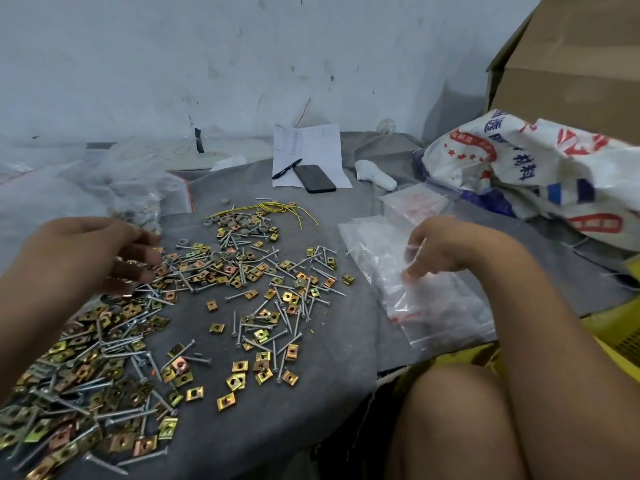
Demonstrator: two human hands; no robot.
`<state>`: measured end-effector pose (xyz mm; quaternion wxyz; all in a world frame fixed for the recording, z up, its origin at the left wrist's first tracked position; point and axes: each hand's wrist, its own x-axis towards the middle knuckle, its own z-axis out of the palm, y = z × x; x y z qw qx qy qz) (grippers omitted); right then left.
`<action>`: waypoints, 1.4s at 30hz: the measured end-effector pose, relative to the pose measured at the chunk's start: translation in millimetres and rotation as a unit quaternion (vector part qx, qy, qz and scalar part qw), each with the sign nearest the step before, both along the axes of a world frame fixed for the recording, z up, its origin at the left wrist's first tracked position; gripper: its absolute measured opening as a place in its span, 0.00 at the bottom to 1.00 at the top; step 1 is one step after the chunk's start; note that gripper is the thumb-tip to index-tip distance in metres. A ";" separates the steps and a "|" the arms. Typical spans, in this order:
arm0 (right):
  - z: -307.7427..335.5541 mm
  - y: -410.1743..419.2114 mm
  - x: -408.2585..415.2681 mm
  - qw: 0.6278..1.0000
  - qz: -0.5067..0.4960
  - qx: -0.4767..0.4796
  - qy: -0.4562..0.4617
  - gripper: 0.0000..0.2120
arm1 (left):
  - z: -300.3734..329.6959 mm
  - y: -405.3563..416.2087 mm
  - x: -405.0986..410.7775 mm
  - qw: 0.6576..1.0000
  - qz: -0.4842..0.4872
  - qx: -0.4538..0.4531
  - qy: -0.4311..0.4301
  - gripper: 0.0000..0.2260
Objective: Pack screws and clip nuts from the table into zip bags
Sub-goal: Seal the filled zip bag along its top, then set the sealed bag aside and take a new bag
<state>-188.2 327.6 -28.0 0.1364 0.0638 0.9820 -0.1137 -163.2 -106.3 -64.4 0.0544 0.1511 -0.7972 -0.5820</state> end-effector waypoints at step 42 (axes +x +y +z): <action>-11.9 -219.8 28.1 0.815 0.227 -0.475 0.245 0.16 | 19.0 50.6 35.8 0.987 -0.020 0.099 0.123 0.12</action>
